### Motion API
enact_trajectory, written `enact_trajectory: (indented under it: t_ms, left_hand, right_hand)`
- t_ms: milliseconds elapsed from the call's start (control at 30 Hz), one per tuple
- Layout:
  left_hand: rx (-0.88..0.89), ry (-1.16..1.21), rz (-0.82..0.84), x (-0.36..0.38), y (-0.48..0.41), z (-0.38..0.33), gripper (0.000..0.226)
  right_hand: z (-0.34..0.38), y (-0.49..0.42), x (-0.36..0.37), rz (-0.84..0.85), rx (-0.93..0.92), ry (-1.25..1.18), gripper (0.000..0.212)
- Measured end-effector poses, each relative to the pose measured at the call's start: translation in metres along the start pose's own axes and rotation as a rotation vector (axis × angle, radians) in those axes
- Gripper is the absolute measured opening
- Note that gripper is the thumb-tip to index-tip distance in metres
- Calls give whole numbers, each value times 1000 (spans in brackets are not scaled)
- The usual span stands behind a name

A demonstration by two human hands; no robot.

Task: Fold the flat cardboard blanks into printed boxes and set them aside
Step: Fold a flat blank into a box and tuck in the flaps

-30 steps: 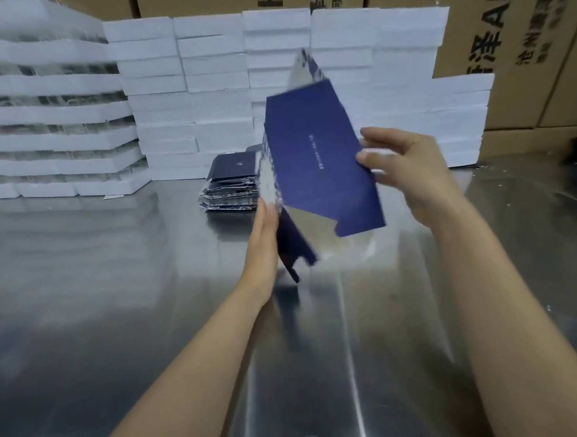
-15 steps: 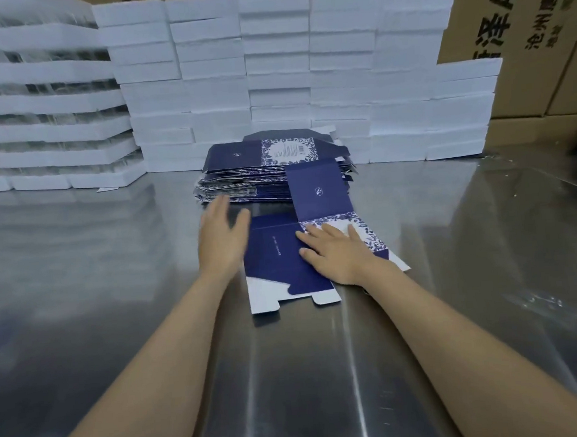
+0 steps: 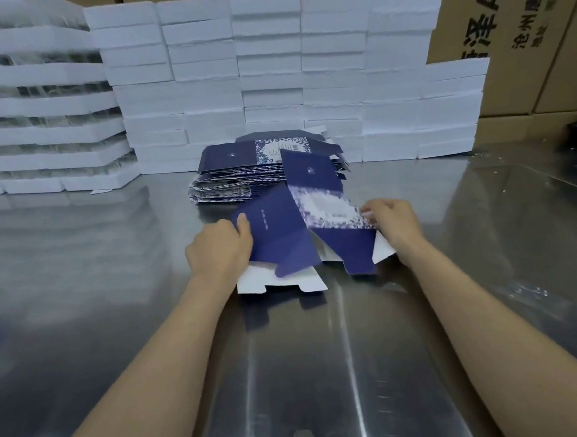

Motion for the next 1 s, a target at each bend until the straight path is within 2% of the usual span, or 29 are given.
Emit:
enact_trajectory:
  t_ms: [100, 200, 267, 333, 400, 433, 467, 500, 533, 567, 633, 667, 733, 833, 1000]
  left_hand:
    - [-15, 242, -25, -13, 3, -10, 52]
    - [5, 677, 17, -17, 1, -28, 53]
    - [-65, 1032, 150, -6, 0, -38, 49]
    - [-129, 1355, 318, 11, 1, -46, 44]
    - [-83, 1536, 419, 19, 4, -53, 39]
    - [-47, 1587, 438, 20, 7, -54, 44]
    - [-27, 1604, 441, 24, 8, -52, 62]
    - [-22, 1567, 446, 29, 7, -48, 90]
    - [31, 1491, 463, 33, 7, -46, 114]
    - [101, 1361, 485, 35, 10, -47, 126]
    - [130, 1224, 426, 38, 10, -44, 115]
    - [78, 1277, 396, 39, 7, -39, 108]
    - [-2, 1398, 345, 37, 4, -35, 95]
    - [59, 1207, 214, 34, 0, -33, 71]
    - [46, 1109, -129, 16, -5, -15, 22]
  right_hand:
    - [18, 6, 7, 61, -41, -347, 29]
    - [31, 16, 26, 304, -51, -558, 40]
    - [37, 25, 38, 429, -92, -589, 41]
    - [39, 30, 48, 492, -115, -521, 42]
    - [37, 33, 55, 547, -131, -423, 54]
    - [36, 35, 57, 563, -136, -395, 59]
    - [36, 38, 59, 565, -149, -376, 59]
    - [36, 40, 62, 545, -175, -359, 59]
    - [37, 42, 63, 503, -211, -351, 61]
    - [37, 42, 64, 446, -247, -360, 63]
    - [36, 39, 63, 312, -243, -441, 54]
    - [36, 38, 62, 269, -222, -485, 46]
    - [34, 35, 61, 244, -206, -500, 33]
    - [28, 30, 62, 237, -164, -433, 26]
    - [26, 21, 50, 93, -188, -322, 35]
Point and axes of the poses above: each hand's wrist, its own y-axis away from the middle knuckle, its own x-axis out of the palm, z = x × y, the point moved 7 cm from there along -y, towards the middle knuckle
